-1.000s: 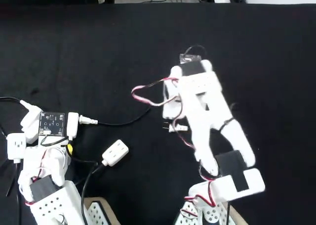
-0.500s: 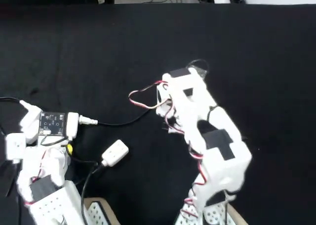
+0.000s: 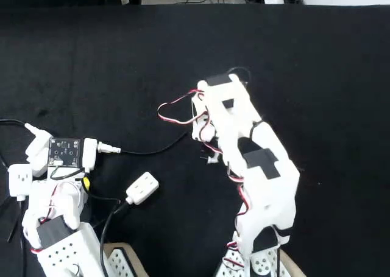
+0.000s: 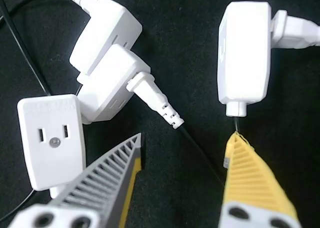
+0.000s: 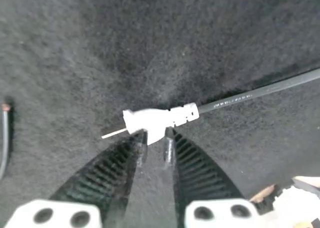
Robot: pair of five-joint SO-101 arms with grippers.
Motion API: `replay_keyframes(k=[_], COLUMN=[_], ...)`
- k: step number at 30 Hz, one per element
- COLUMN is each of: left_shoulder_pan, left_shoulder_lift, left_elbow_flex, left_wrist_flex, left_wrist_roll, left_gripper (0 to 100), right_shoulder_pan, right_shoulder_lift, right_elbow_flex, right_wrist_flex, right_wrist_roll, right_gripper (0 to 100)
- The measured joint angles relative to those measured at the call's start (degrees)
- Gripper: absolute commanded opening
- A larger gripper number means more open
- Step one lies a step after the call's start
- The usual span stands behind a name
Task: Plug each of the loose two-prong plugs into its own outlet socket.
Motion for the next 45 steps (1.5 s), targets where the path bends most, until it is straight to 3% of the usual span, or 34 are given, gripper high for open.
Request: replay_keyframes(k=[4, 6, 13, 16, 22, 25, 29, 34, 38, 45], left_shoulder_pan=[0.0, 0.0, 0.0, 0.0, 0.0, 0.0, 0.0, 0.0, 0.0, 0.0], left_shoulder_lift=[0.0, 0.0, 0.0, 0.0, 0.0, 0.0, 0.0, 0.0, 0.0, 0.0], left_elbow_flex=[0.0, 0.0, 0.0, 0.0, 0.0, 0.0, 0.0, 0.0, 0.0, 0.0], left_wrist_flex=[0.0, 0.0, 0.0, 0.0, 0.0, 0.0, 0.0, 0.0, 0.0, 0.0], left_wrist_roll=[0.0, 0.0, 0.0, 0.0, 0.0, 0.0, 0.0, 0.0, 0.0, 0.0], left_gripper=[27, 27, 27, 27, 27, 27, 27, 27, 27, 27], right_shoulder_pan=[1.93, 2.46, -0.7, -2.11, -1.76, 1.14, 4.66, 8.44, 7.56, 3.25], right_shoulder_lift=[1.14, 1.14, 0.26, -2.99, -15.3, -21.63, -26.73, -27.87, -27.87, -29.01], right_elbow_flex=[-4.22, -5.1, -3.6, 0.88, 13.71, 21.1, 29.1, 31.82, 34.9, 39.56], right_wrist_flex=[5.89, 9.67, 8.44, 2.81, -7.56, -15.38, -24.09, -29.36, -31.82, -37.1], right_wrist_roll=[4.48, 10.64, 39.47, 53.8, 90.99, 102.15, 108.66, 110.24, 112.35, 113.93], right_gripper=[7.4, 7.3, 8.2, 8.9, 8.9, 9.0, 9.3, 15.3, 20.9, 20.8])
